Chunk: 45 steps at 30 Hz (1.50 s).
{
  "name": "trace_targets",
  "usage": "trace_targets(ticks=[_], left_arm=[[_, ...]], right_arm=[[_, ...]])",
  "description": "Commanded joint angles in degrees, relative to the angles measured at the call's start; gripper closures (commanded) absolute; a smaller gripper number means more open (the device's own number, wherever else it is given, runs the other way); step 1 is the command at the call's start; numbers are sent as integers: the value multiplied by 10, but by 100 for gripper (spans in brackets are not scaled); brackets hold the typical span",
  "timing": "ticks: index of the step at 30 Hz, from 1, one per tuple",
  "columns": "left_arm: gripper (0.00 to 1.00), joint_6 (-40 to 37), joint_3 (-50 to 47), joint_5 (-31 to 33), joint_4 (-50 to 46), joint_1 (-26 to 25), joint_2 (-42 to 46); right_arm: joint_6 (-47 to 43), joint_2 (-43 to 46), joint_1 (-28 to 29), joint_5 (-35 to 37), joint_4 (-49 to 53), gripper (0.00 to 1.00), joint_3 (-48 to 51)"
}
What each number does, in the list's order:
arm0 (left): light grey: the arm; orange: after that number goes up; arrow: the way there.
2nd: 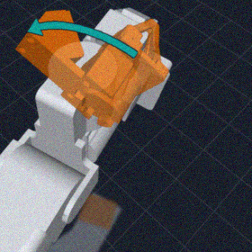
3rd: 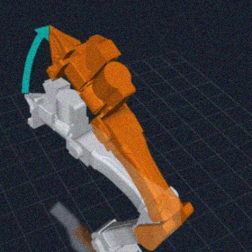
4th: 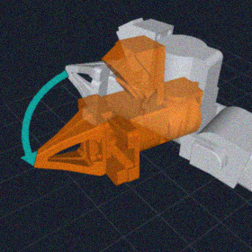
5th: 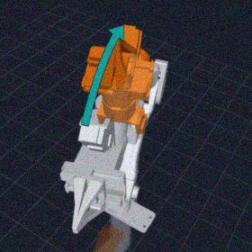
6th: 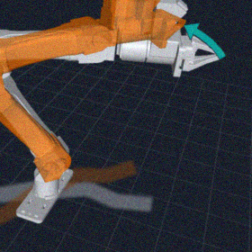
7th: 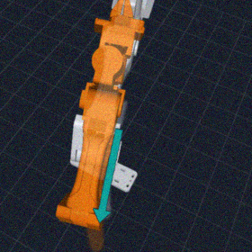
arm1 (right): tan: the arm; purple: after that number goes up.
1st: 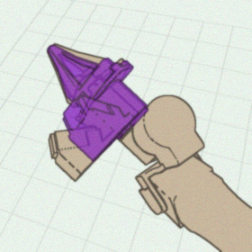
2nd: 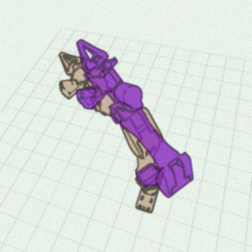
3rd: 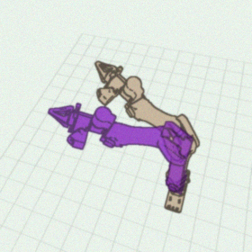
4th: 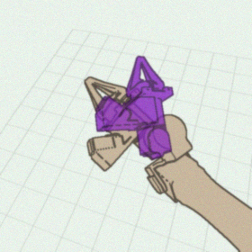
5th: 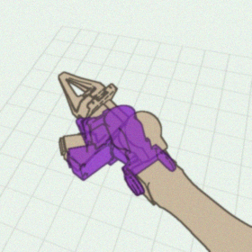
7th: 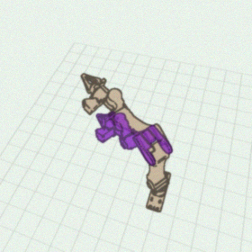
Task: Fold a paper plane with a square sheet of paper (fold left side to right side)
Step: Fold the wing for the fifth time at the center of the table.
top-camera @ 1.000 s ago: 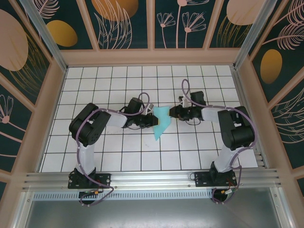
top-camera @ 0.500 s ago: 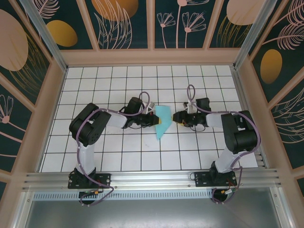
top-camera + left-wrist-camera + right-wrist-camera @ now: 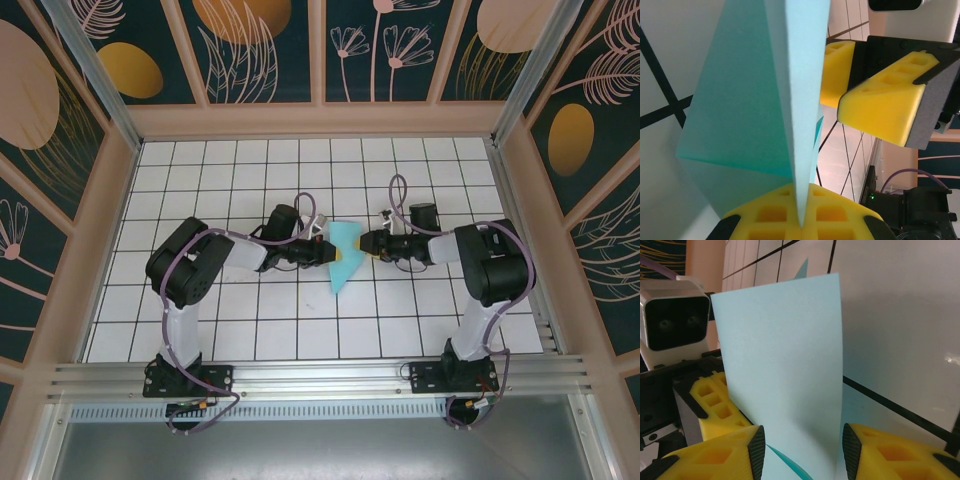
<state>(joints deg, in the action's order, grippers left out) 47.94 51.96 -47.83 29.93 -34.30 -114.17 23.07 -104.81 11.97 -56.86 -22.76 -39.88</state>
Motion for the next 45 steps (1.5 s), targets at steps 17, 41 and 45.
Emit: trace_targets(ticks=[17,41,45], left_arm=[[80,1,-4,-4,14,-3,-45],[57,-85,34,45,-188,-2,100],[58,-82,65,56,-197,-15,67]], right_arm=[[-11,-1,16,44,66,99,-27],[-18,8,36,80,115,99,-49],[-19,8,37,81,116,99,-49]])
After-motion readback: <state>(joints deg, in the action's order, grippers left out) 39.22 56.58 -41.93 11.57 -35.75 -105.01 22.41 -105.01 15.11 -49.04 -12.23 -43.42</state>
